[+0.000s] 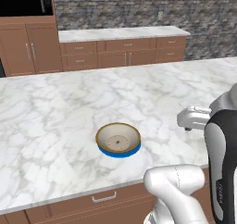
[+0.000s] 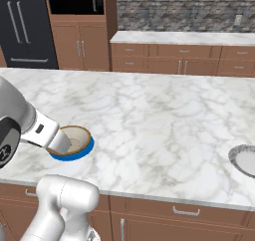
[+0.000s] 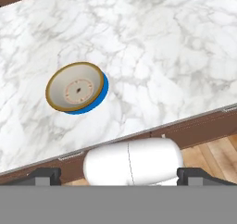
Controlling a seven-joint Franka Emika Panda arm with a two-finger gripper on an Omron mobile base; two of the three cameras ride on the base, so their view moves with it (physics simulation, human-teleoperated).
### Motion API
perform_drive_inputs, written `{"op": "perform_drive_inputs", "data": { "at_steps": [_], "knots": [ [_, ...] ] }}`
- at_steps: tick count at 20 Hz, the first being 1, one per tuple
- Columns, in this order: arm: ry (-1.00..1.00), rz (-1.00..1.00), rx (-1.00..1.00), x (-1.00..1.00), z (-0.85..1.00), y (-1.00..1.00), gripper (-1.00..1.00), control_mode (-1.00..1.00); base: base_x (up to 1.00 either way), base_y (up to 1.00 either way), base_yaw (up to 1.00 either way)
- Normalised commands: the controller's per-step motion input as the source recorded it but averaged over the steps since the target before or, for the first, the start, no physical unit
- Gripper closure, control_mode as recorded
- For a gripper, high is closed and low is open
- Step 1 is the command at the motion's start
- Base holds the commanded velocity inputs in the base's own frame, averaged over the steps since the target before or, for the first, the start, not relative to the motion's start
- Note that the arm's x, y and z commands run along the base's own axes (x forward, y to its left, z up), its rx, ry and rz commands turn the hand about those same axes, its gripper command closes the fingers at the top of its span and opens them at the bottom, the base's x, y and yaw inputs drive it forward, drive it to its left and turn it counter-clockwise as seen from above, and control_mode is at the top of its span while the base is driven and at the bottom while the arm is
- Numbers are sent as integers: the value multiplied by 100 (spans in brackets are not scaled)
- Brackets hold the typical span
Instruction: Move the bowls from the cabinet to the plates on the dining table.
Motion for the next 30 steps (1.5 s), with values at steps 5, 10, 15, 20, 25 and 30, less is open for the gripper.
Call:
{"op": "perform_drive_inputs", "data": {
  "at_steps": [5, 10, 15, 20, 25, 30],
  "knots": [
    [0, 0, 0, 0, 0, 1, -100, -100, 0, 0, 0],
    [0, 0, 0, 0, 0, 5, -100, 100, 0, 6, 0],
    [0, 0, 0, 0, 0, 0, -100, 100, -12, 34, 2],
    [0, 0, 0, 0, 0, 0, -100, 100, -26, 61, 6],
    [0, 0, 0, 0, 0, 0, -100, 100, -44, 96, 8],
    [0, 0, 0, 0, 0, 0, -100, 100, -57, 100, 7]
  ]
}}
